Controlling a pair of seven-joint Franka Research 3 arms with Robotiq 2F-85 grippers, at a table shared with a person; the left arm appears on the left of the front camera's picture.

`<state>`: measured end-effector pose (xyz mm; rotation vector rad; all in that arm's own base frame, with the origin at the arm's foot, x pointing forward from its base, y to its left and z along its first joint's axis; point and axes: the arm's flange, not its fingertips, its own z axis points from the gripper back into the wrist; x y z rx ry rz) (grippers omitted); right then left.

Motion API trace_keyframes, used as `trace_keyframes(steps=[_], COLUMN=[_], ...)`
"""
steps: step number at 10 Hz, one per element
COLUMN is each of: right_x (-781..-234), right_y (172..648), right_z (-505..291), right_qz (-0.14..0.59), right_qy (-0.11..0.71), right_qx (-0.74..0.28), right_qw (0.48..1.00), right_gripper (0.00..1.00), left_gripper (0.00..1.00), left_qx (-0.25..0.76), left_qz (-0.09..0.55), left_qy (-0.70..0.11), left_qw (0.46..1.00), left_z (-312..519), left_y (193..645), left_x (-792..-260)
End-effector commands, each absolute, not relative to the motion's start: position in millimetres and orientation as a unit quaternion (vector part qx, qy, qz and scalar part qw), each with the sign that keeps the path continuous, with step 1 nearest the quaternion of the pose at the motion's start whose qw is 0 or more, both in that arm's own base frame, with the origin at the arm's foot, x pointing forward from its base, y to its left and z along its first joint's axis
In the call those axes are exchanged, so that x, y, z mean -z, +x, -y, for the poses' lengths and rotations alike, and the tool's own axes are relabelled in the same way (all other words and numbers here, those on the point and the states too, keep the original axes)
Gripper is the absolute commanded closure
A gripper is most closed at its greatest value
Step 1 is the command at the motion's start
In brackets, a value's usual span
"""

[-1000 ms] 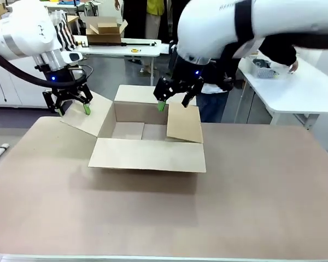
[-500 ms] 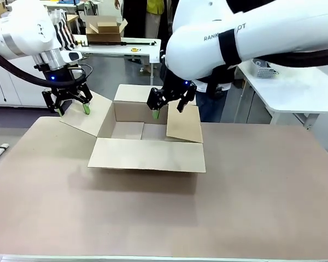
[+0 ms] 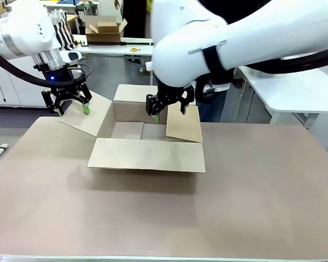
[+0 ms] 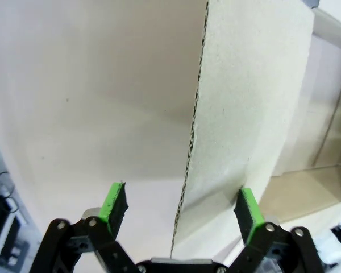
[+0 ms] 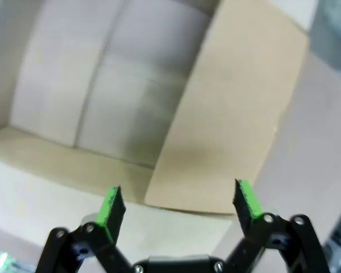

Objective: Pack the gift set into the box.
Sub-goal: Place both hands on the side flaps of the Package Box and spread them outward.

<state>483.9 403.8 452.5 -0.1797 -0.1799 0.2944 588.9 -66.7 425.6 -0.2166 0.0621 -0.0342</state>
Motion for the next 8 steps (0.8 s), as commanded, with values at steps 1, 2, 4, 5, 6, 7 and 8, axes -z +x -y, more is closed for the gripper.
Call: trace_keyframes(steps=[1, 2, 4, 5, 6, 7, 8], right_x=[-450.2, -435.4, -409.7, -396.4, -389.9, -393.2, -399.0], right_y=[514.1, 524.2, 538.0, 541.6, 541.7, 539.3, 537.6], right_z=[-448.0, -457.6, -460.8, -458.0, -451.1, -443.5, -436.7], right_qz=[0.065, 0.072, 0.09, 0.094, 0.096, 0.102, 0.103], right_qy=[-0.141, -0.166, -0.212, -0.243, -0.266, -0.291, -0.3], right_qx=[-0.096, -0.058, -0.025, -0.009, 0.006, 0.017, 0.024], right_qw=[0.983, 0.982, 0.973, 0.965, 0.959, 0.951, 0.948], right_gripper=[0.0, 0.0, 0.0, 0.0, 0.0, 0.0, 0.0], left_gripper=[0.0, 0.0, 0.0, 0.0, 0.0, 0.0, 0.0], left_qx=[0.014, 0.014, 0.014, 0.014, 0.014, 0.014, 0.014], left_qz=[-0.031, -0.031, -0.031, -0.031, -0.031, -0.031, -0.031], left_qy=[-0.1, -0.1, -0.1, -0.1, -0.1, -0.1, -0.1], left_qw=[0.994, 0.994, 0.994, 0.994, 0.994, 0.994, 0.994], left_z=[65.5, 65.5, 65.5, 65.5, 65.5, 65.5, 65.5], left_y=[588.6, 588.6, 588.6, 588.6, 588.6, 588.6, 588.6], left_x=[-427.8, -427.8, -427.8, -427.8, -427.8, -427.8, -427.8])
